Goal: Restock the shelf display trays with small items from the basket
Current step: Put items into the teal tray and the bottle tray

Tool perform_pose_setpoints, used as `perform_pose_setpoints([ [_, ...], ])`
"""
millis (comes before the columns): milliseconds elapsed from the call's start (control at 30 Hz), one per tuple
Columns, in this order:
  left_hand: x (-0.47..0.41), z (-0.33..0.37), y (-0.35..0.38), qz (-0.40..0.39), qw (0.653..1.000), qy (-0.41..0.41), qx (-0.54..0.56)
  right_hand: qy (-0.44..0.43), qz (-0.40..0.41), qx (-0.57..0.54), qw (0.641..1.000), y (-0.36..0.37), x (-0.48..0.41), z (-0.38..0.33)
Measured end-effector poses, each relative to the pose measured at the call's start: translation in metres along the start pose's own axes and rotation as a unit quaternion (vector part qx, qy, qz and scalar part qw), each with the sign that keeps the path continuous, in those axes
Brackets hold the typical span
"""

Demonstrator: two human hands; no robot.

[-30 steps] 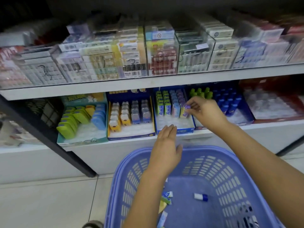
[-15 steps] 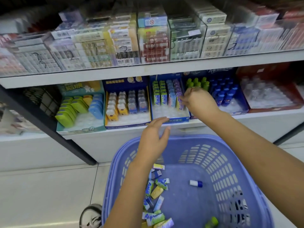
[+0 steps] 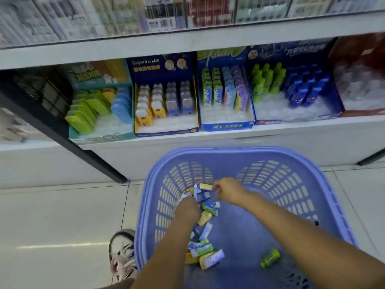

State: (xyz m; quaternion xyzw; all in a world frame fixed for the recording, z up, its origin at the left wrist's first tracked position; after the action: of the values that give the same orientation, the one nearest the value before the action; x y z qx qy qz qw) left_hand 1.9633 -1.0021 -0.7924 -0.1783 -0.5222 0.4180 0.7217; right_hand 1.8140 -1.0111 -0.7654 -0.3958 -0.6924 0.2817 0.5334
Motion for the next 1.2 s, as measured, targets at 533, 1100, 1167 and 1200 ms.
perform_pose_setpoints([
  [533, -0.011, -0.016, 0.011, 0.032, 0.998, -0.028, 0.037, 0.035, 0.018, -0.23, 0.972, 0.032, -0.019, 0.009],
  [1100, 0.061, 0.072, -0.159, -0.023, 0.873, 0.196, 0.445, -0.098, 0.414, -0.291, 0.857, -0.22, 0.088, -0.017],
  [1167, 0.068, 0.077, -0.173, 0.003, 0.848, 0.224, 0.48, -0.071, 0.468, -0.281, 0.835, -0.237, 0.081, -0.018],
  [1200, 0.071, 0.08, -0.179, 0.016, 0.832, 0.239, 0.501, -0.059, 0.476, -0.258, 0.839, -0.244, 0.074, -0.019],
])
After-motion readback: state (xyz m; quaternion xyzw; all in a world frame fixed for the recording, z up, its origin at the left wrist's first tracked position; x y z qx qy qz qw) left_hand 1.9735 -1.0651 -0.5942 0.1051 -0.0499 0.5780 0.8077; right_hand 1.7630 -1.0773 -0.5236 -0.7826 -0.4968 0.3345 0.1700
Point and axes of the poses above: each hand's wrist, its own x-axis away from the middle knuckle, its own y-axis out of the palm, z = x × y, the point moved 4 cm from there along -x, towards the middle knuckle, and after that the axes turned 10 degrees about x, right-handed, at the moved point
